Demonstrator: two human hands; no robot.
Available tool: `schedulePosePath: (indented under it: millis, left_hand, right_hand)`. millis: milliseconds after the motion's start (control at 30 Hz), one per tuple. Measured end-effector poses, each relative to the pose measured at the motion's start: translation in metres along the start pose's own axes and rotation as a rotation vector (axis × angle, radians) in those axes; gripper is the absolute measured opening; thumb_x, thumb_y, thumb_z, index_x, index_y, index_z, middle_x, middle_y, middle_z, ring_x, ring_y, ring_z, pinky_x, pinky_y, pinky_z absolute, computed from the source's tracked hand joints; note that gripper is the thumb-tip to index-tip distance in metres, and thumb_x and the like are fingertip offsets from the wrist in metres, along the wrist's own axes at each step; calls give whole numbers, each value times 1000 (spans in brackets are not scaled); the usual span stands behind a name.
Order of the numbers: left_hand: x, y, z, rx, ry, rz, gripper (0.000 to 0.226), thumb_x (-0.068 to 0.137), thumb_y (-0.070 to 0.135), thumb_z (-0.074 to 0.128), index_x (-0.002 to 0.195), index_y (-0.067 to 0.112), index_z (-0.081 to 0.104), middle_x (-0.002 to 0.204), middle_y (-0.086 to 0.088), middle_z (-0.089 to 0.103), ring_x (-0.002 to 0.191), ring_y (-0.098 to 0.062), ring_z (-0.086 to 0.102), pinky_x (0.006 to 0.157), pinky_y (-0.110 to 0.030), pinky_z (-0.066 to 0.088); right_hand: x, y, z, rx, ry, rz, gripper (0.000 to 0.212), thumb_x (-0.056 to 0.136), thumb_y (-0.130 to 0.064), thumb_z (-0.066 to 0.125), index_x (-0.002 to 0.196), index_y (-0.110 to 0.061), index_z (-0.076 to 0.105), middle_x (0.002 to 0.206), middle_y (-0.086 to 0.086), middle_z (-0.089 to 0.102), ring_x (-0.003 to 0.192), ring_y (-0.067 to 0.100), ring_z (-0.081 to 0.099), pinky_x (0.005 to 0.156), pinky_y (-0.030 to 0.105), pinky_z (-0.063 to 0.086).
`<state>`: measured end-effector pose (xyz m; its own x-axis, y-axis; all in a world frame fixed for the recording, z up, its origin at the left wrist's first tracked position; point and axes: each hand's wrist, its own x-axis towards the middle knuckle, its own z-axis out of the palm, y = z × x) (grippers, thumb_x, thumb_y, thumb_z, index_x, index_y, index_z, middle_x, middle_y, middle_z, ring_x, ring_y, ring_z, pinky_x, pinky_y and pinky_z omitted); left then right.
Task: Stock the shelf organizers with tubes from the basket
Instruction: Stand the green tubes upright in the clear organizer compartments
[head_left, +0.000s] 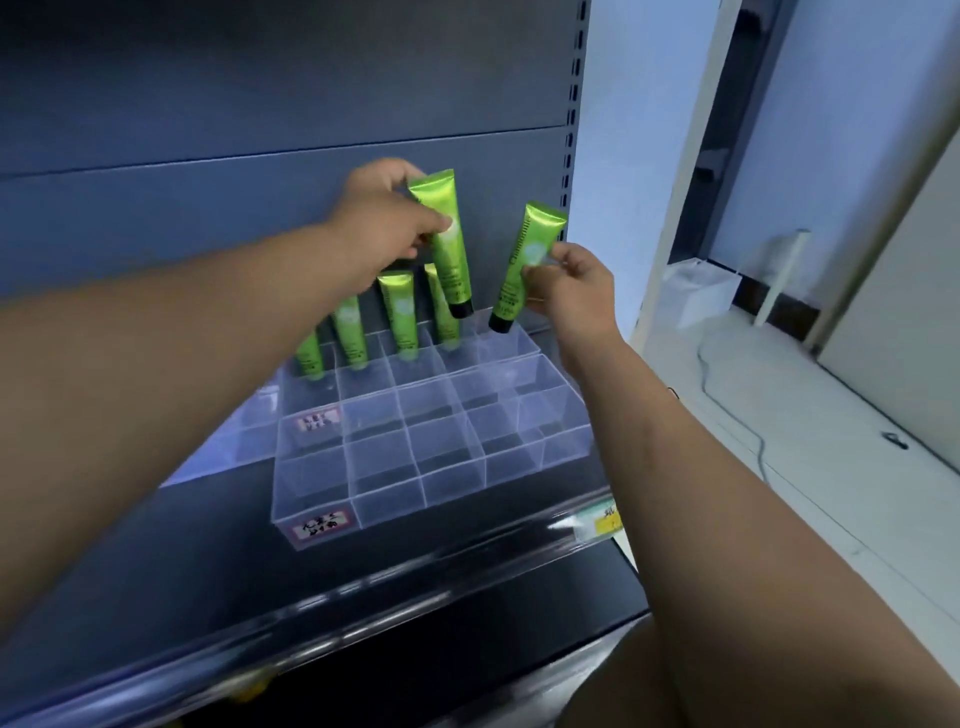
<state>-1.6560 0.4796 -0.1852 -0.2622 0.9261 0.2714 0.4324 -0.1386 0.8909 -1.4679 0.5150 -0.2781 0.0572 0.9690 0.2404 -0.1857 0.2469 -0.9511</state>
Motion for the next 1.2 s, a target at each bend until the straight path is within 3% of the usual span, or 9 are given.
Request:
schedulePosePath:
  millis: [100,167,367,667,800,900,1000,1100,1200]
  left_hand:
    - [26,4,22,68,-1,23,29,84,14,80,81,26,54,98,-14,72,80,-24,68,81,-42,60]
    - [40,1,35,120,-16,35,27,83,14,81,81,25,56,99,-15,74,79,-24,69,74,-38,58]
    - [59,-14,64,324,-56,109,24,72,15,89,83,20,68,70,7,58,61,-8,51,58,-22,41]
    - [73,-33,81,506,-22,139,29,69,27,91,66,26,62,66,10,59,66,-15,55,67,-30,47]
    - [72,-38,86,576,18,125,26,63,36,90,66,29,64,67,15,61,76,-17,62,87,-40,55]
    - [68,-38,88,641,40,114,25,67,41,87,72,30,65,73,16,62,89,-19,64,95,-42,48]
    - [66,-41,89,710,45,146,23,71,44,85,82,32,69,84,11,65,103,-23,62,98,-44,42]
    - [65,-46,89,791,55,200,26,78,42,81,102,35,74,103,7,69,123,-27,51,98,-45,34]
    - [65,-50,89,839,53,236,32,84,33,75,116,34,73,113,4,70,127,-29,46,97,-44,32]
  right_hand:
    - [18,16,-6,-22,3,7,15,84,0,65,85,-15,65,80,9,60,72,21,53,65,33,46]
    - [24,27,-7,-40,-13,23,10,82,-8,68,87,-16,69,80,6,64,71,20,57,66,35,48]
    - [36,43,-7,67,-10,96,12,75,-9,66,85,-17,68,76,6,64,61,17,53,58,29,43]
    - [46,56,-4,52,-40,128,26,74,-11,66,100,-11,71,86,8,71,66,17,58,58,27,44]
    - [47,54,-4,70,-40,149,24,71,-7,63,92,-11,72,83,14,71,67,21,58,59,29,44]
    - [49,53,-5,112,-39,160,21,72,-3,62,86,-13,73,83,21,69,73,27,56,64,37,44]
    - [51,49,-6,121,-47,136,23,76,3,61,94,-6,72,91,30,70,75,31,60,69,46,50]
    - [53,42,-3,65,-69,55,25,81,12,60,95,-5,72,84,18,73,76,23,67,74,38,57]
    - [55,40,-1,-19,-128,-15,27,83,13,63,86,-12,71,70,-3,69,68,12,66,69,28,57]
